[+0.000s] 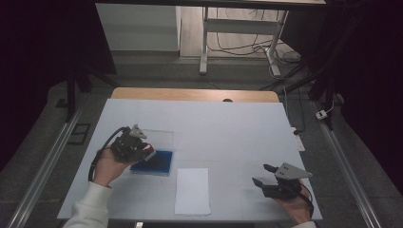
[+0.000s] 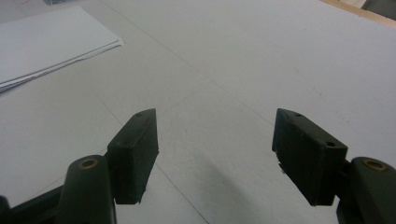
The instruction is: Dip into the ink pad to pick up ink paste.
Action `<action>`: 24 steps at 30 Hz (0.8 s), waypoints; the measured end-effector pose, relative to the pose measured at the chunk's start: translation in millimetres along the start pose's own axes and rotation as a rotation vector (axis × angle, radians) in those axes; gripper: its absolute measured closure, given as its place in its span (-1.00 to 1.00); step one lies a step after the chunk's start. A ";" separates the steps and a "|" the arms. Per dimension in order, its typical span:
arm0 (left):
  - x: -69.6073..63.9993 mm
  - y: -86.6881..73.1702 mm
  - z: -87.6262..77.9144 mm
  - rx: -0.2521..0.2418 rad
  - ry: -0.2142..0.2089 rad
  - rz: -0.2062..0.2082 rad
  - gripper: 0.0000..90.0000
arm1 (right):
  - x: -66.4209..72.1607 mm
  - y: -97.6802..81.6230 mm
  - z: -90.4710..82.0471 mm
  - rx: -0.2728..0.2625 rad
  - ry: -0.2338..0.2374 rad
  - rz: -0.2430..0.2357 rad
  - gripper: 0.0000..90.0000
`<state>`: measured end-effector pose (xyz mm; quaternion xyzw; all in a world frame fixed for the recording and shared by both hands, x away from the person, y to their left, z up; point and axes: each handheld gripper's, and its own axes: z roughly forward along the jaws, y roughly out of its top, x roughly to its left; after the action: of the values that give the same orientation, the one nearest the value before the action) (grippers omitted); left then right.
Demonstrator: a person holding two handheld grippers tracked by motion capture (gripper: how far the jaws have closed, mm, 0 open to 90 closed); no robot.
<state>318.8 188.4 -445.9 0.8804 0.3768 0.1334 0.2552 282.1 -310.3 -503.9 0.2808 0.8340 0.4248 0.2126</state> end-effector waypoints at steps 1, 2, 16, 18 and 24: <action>0.3 -0.4 1.5 0.003 0.001 -0.002 0.57 | -0.1 -0.1 -0.1 0.000 0.000 0.000 -0.31; 1.0 -0.9 3.1 0.009 -0.003 -0.003 0.57 | -0.1 -0.1 -0.1 0.000 0.000 0.000 -0.31; 7.2 -7.6 20.9 0.065 -0.016 -0.023 0.57 | 0.2 -0.4 -0.2 0.009 -0.006 -0.006 -0.31; 7.4 -7.8 22.2 0.071 -0.017 -0.022 0.57 | 0.4 -0.4 -0.1 0.008 -0.004 -0.006 -0.31; 7.7 -8.1 26.3 0.087 -0.017 -0.021 0.57 | 0.3 -0.5 -0.2 0.009 -0.006 -0.006 -0.31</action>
<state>330.4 189.6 -471.9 0.8878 0.3890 0.1066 0.2214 281.6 -310.5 -504.2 0.2804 0.8360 0.4196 0.2153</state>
